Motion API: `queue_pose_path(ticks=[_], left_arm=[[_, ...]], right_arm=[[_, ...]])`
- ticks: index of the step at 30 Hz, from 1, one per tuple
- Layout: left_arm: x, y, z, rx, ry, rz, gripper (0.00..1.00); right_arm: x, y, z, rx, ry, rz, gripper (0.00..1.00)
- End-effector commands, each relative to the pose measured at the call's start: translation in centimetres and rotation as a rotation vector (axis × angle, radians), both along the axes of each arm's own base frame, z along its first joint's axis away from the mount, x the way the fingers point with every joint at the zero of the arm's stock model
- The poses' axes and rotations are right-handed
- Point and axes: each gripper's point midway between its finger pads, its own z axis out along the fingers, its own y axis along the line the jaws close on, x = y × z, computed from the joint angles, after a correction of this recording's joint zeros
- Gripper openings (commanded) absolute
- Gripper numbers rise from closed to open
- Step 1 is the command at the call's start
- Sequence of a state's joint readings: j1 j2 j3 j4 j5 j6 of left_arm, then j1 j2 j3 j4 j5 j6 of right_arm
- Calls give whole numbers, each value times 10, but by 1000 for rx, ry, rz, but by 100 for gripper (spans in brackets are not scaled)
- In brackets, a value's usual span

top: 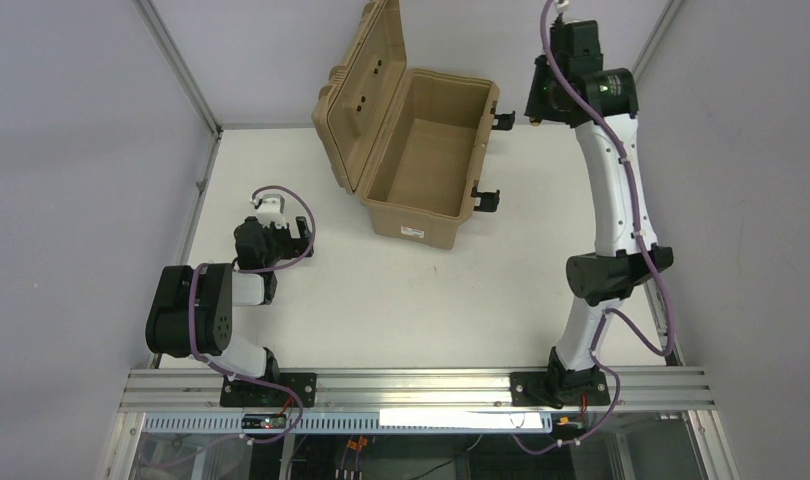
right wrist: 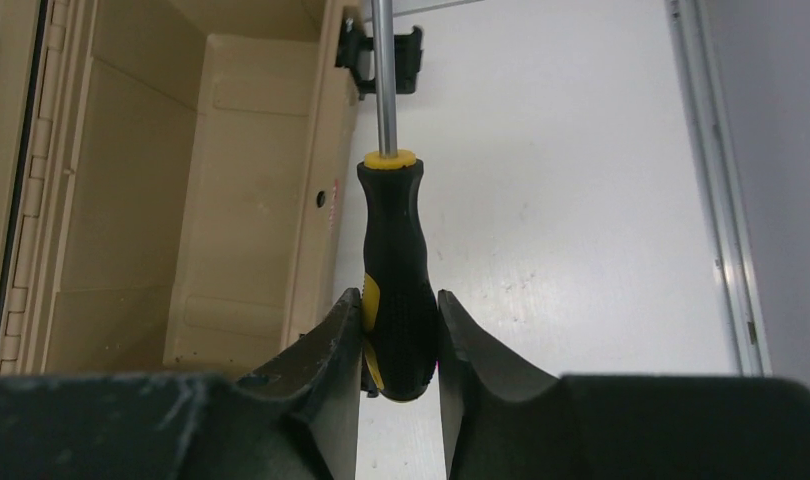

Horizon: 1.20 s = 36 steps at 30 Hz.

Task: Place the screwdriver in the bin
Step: Place the screwdriver in the bin.

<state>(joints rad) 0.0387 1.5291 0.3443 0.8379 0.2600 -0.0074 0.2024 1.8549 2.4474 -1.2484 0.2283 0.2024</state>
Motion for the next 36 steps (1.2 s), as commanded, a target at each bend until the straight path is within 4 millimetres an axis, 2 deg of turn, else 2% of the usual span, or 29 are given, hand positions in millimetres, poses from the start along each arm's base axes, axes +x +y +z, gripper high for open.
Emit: queue_pose_path(ticks=[1,4,10,17,25,28,36], left_arm=[[7,0,17,13,-60,1,99],[7,0,17,13,-61,1,99],[7,0,17,13,-60,1,99],[7,1,17,13,-60,2,99],[7,0,17,14,-60,0,99],[7,0,17,13,-60,0,99],[7,0,17,13,-60,0,99]], right_arm=[[8,29,-5,31,-2,0,1],[12,55,-11,52,-2,31,1],[22,120,-23,129,-12,123,1],[31,176,-35,190,-33,174,1],[49,211,-42,250,-86,159,1],[56,217,-56,237,-78,150,1],[75,215,-116,149,-24,100,3]])
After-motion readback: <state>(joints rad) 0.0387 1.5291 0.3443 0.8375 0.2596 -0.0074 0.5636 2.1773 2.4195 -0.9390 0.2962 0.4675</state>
